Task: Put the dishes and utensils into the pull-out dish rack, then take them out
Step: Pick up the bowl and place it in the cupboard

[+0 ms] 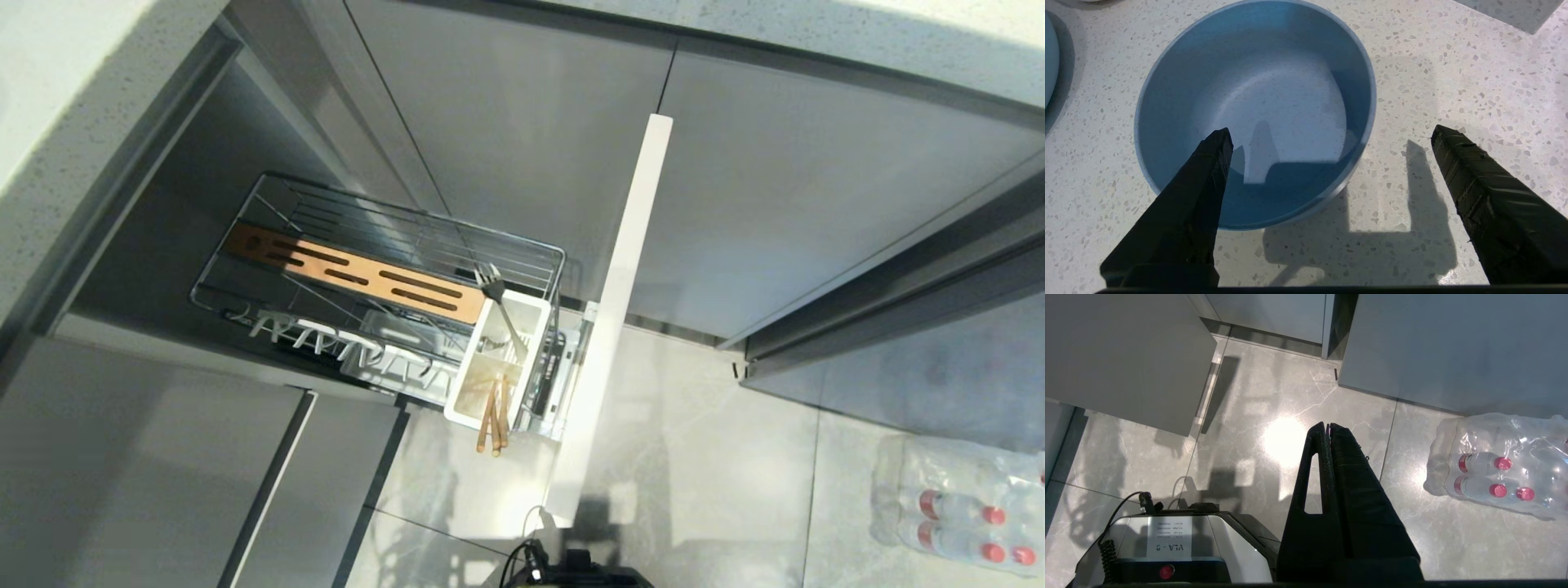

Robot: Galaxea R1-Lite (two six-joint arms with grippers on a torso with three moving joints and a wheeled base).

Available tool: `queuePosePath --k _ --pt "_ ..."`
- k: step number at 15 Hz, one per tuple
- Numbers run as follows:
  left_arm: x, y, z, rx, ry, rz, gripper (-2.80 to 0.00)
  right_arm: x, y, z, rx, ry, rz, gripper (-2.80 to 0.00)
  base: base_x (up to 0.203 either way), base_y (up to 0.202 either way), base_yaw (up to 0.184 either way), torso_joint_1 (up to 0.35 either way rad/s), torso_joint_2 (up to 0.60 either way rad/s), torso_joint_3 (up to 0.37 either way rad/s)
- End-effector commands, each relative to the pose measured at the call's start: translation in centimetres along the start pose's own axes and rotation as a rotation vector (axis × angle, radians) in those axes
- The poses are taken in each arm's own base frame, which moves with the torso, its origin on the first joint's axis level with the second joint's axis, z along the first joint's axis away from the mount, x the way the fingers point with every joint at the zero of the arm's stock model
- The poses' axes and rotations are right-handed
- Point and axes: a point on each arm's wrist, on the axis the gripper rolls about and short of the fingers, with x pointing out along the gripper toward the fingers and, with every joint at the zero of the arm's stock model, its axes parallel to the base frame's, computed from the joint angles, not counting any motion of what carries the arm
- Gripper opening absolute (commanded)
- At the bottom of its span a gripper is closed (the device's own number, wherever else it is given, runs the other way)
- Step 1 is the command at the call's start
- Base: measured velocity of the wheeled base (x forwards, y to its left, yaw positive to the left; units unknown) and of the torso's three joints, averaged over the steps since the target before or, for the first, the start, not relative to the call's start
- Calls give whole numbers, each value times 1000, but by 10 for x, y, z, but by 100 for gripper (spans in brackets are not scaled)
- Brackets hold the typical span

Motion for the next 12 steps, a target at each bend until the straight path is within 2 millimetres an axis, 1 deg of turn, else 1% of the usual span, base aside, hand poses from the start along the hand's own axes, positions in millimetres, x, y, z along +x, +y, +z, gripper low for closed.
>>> queuePosePath --k 1,3,4,5,12 --pt "0 0 -1 -3 7 1 0 0 0 0 1 1 0 -280 0 0 0 0 0 0" --pt "0 0 -2 -4 12 1 0 0 0 0 0 1 -1 -280 0 0 0 0 0 0" --pt "1 0 -3 -5 14 2 -184 0 0 0 0 1 0 -280 0 0 0 0 0 0" --pt "0 0 -3 -5 15 2 -280 0 0 0 1 1 -1 -280 0 0 0 0 0 0" --pt "-4 1 -7 -8 31 2 -280 0 0 0 1 1 0 -280 0 0 0 0 0 0"
